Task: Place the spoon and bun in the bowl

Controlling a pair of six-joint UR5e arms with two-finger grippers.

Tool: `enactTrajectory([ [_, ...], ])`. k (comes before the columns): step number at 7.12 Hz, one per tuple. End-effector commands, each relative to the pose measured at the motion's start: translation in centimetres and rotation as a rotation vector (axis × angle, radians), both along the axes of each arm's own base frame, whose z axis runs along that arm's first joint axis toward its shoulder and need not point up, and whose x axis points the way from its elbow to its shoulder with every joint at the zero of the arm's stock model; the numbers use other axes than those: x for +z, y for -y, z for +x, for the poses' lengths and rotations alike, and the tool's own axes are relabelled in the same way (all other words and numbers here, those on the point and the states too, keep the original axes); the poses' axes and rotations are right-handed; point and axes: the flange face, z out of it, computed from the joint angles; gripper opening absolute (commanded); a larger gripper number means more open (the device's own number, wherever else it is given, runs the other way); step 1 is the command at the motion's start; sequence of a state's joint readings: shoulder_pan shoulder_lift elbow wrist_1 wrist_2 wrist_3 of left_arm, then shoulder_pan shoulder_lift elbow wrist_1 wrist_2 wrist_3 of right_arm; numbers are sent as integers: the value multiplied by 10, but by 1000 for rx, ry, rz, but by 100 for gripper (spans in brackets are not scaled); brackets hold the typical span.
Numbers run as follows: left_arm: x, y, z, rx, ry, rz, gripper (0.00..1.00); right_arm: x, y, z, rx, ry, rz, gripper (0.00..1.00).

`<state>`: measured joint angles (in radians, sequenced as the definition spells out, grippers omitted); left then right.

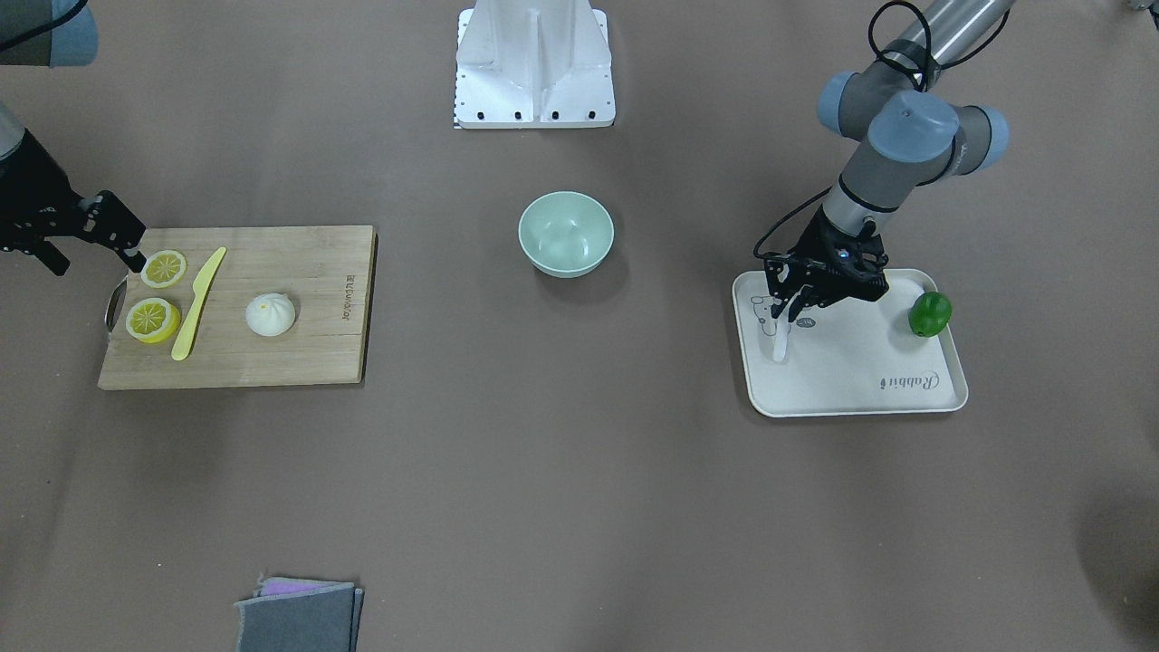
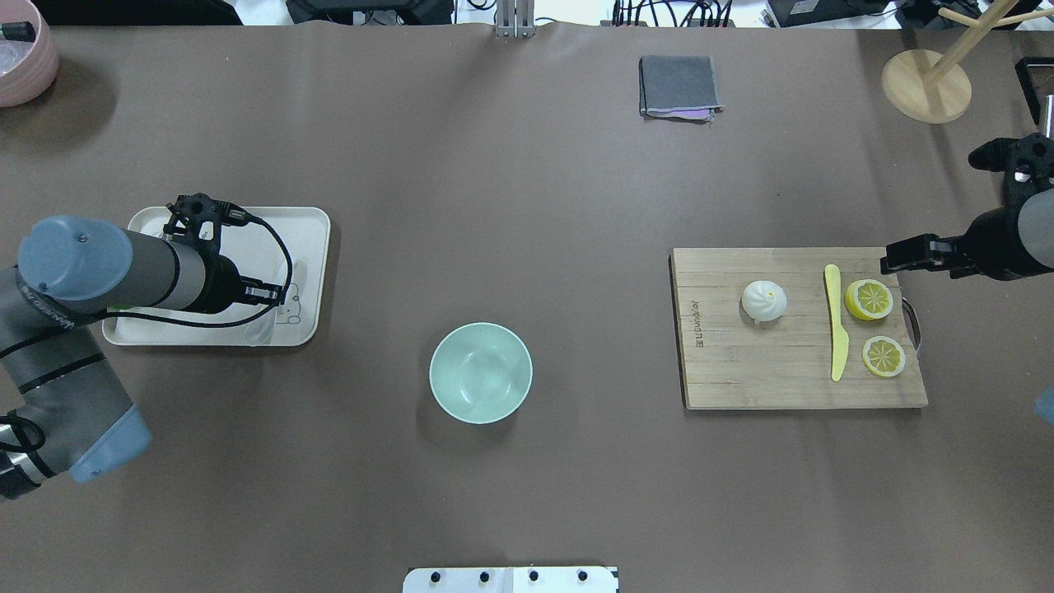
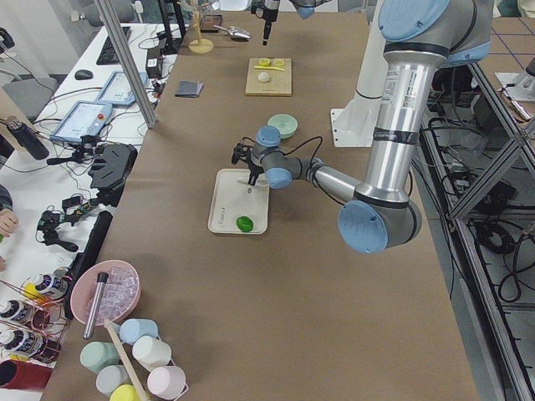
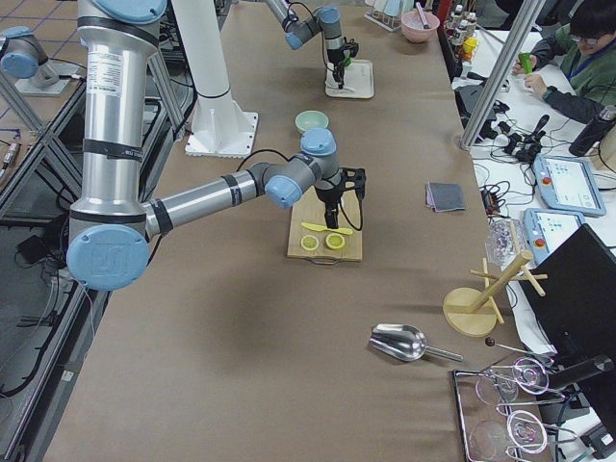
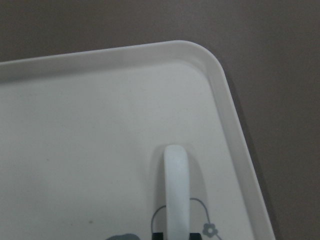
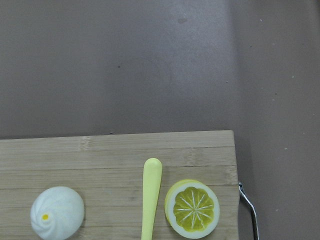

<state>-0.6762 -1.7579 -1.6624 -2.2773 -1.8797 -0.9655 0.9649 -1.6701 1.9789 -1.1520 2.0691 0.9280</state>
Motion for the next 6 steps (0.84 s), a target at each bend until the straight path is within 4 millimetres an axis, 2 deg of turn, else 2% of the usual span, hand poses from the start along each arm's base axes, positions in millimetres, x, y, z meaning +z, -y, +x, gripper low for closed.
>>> enactTrajectory([
  [1, -46, 4, -1, -10, -72, 28, 0, -3, 2, -1, 1, 2, 5, 100],
  [2, -75, 0, -3, -60, -145, -30, 0, -3, 2, -1, 1, 2, 5, 100],
  [3, -106, 0, 2, -132, -234, -131, 0, -3, 2, -1, 1, 2, 5, 100],
  [4, -127, -9, 12, -154, -282, -159, 0, -3, 2, -1, 1, 2, 5, 100],
  [6, -170, -62, 81, -194, -340, -123, 0, -4, 2, -1, 2, 4, 7, 100],
])
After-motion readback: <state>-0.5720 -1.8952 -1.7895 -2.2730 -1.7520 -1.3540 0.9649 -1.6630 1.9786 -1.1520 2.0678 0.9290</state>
